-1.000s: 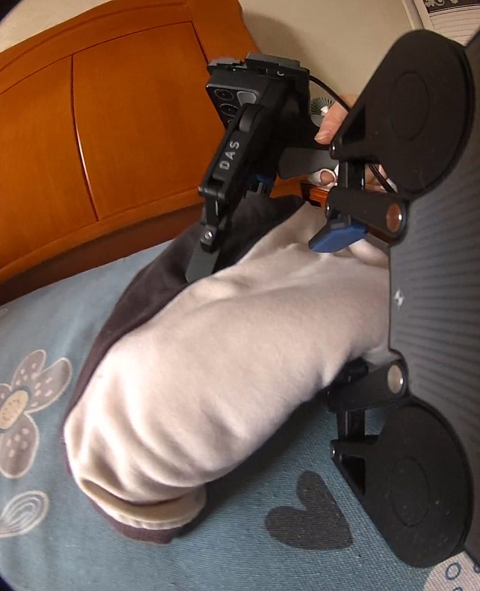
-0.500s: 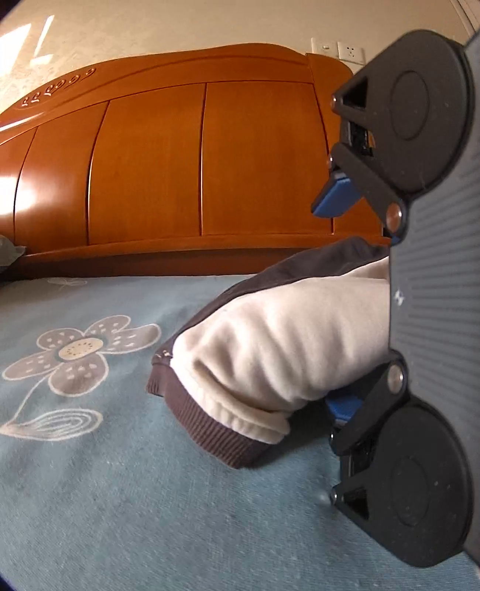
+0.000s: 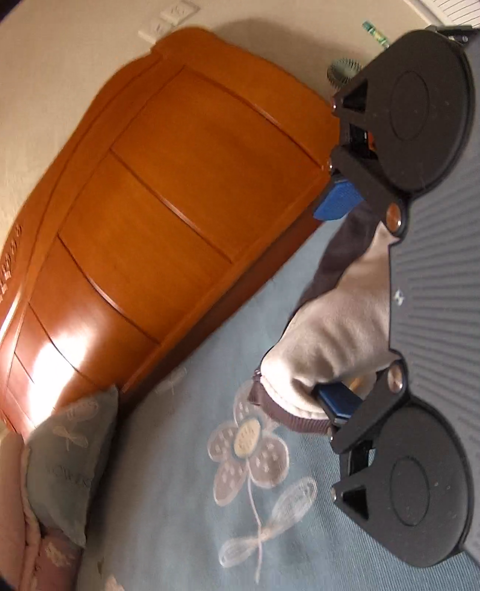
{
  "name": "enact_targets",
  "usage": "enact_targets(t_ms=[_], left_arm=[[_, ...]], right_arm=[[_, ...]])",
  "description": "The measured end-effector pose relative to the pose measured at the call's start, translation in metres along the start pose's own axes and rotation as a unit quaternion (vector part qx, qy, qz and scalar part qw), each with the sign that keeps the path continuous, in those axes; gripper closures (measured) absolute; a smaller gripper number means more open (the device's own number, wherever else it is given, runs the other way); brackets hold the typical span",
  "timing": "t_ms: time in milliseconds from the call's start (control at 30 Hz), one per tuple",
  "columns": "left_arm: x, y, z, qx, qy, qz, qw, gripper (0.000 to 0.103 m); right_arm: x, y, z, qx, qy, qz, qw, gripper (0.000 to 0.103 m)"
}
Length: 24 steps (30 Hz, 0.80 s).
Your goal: Fold clothes
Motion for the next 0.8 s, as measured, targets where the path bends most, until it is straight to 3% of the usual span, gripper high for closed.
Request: enact_targets(t_ms=[100,167,267,400,467,533,667,800], left_arm=[[0.029,0.007,0.022,0.033,0.061,-0.012,0.9975,0.012],[0.037,0.017,0.023,0.026,0.061,-0.024,0.9975,0.012],[0.032,0.024,0.005,0.001,0.015,-0.002,0.9999,0.010],[-0.012,0.011,-0.029,-0.031,-0.069,0.072,0.9945,0.009],[-0.024,-0.014,-0.031,-0.032,-0.053,0.110,0.9921,0.009],[-0.033,-0.030,-0.021,-0.033,-0.035,0.129,0.9905,0.011],[-0.015,-0.031,-0.026,-0.040,-0.047,0.123,0.9905,0.010],[-0.009,-0.018,-0.027,-0.019,-0.043,0.120,0.9916,0.010]], right_arm=[[0.006,0.005,0.009,0.014,-0.014,-0.001,1.000,0.013],[0.016,0.010,0.026,0.064,-0.048,-0.020,0.997,0.013],[0.027,0.019,0.054,0.156,-0.093,-0.075,0.980,0.013],[0.012,0.032,0.068,0.260,-0.183,-0.114,0.941,0.013],[-0.005,0.045,0.043,0.241,-0.215,-0.089,0.942,0.013],[-0.008,0.050,0.026,0.209,-0.207,-0.080,0.952,0.016],[0.015,0.044,0.036,0.192,-0.203,-0.086,0.956,0.015],[0.033,0.027,0.035,0.155,-0.152,-0.091,0.972,0.015]])
Point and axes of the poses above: each gripper's, at about its wrist camera, not at the fingertips, and x roughly against the way its jaws point, z to its left, y to its top, the point moved 2 cm from there along -x, roughly the way its jaws point, and after that the axes turned 9 degrees about -y, right-handed, at the moved point
